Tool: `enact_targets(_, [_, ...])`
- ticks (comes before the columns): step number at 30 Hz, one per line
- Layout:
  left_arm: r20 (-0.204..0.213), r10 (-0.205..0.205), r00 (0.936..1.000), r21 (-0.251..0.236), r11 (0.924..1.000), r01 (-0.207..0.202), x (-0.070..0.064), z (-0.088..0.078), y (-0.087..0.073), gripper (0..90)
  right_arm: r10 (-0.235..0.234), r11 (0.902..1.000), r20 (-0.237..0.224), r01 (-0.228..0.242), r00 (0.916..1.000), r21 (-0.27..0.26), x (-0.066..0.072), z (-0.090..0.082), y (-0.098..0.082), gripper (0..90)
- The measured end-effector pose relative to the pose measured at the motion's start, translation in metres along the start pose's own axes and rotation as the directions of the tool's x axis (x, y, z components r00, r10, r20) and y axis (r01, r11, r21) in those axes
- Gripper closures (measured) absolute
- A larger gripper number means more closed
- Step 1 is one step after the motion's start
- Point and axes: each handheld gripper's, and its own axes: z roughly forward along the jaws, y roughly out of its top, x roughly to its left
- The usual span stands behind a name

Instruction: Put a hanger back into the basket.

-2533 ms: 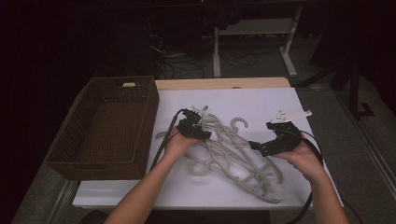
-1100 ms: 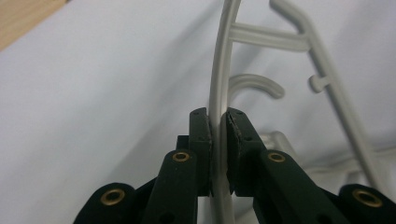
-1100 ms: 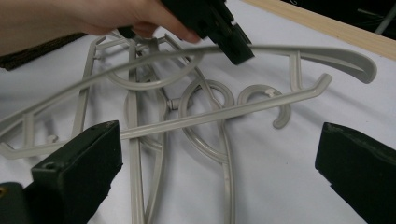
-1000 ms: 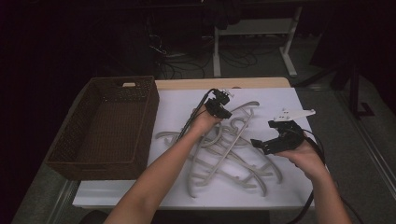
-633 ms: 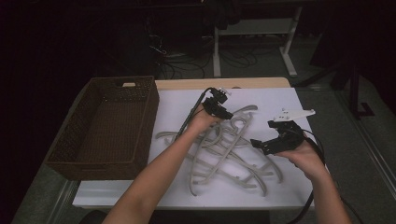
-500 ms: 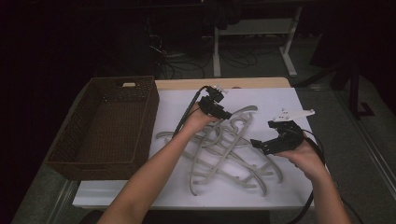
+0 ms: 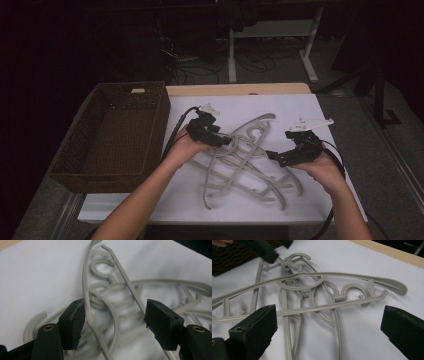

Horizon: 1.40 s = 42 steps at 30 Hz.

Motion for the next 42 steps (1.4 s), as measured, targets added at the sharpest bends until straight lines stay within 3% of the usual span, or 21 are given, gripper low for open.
enact_targets(5, [-0.011, -0.001, 0.9999, -0.013, 0.9999, 0.001, -0.005, -0.009, -0.028, 33.3, 0.013, 0.9999, 0.003, -0.013, 0.9999, -0.001, 0.0, 0.002, -0.002, 0.3])
enact_targets(9, [-0.02, -0.007, 0.9998, 0.01, 0.9999, 0.007, -0.005, -0.007, -0.043, 34.6, 0.022, 0.9997, 0.009, -0.022, 0.9997, 0.008, 0.002, 0.007, -0.006, 0.4])
enact_targets(16, [0.006, -0.017, 0.9998, 0.048, 0.9987, 0.017, -0.01, -0.001, -0.063, 40.5, 0.026, 0.9996, -0.002, -0.026, 0.9997, 0.006, 0.004, 0.016, -0.011, 0.3])
enact_targets(27, [0.012, -0.057, 0.9983, 0.102, 0.9933, 0.055, -0.002, 0.02, -0.068, 54.2, 0.022, 0.9998, 0.0, -0.022, 0.9998, 0.002, 0.002, 0.017, -0.013, 0.3])
enact_targets(35, [0.033, -0.089, 0.9955, 0.119, 0.9893, 0.085, 0.003, 0.03, -0.069, 61.9, 0.011, 0.9998, -0.003, -0.011, 0.9999, 0.016, 0.002, 0.02, -0.013, 0.3])
enact_targets(42, [0.017, -0.106, 0.9942, 0.115, 0.9879, 0.104, 0.007, 0.032, -0.068, 68.3, 0.005, 0.9998, -0.003, -0.005, 1.0, 0.021, 0.003, 0.021, -0.014, 0.3])
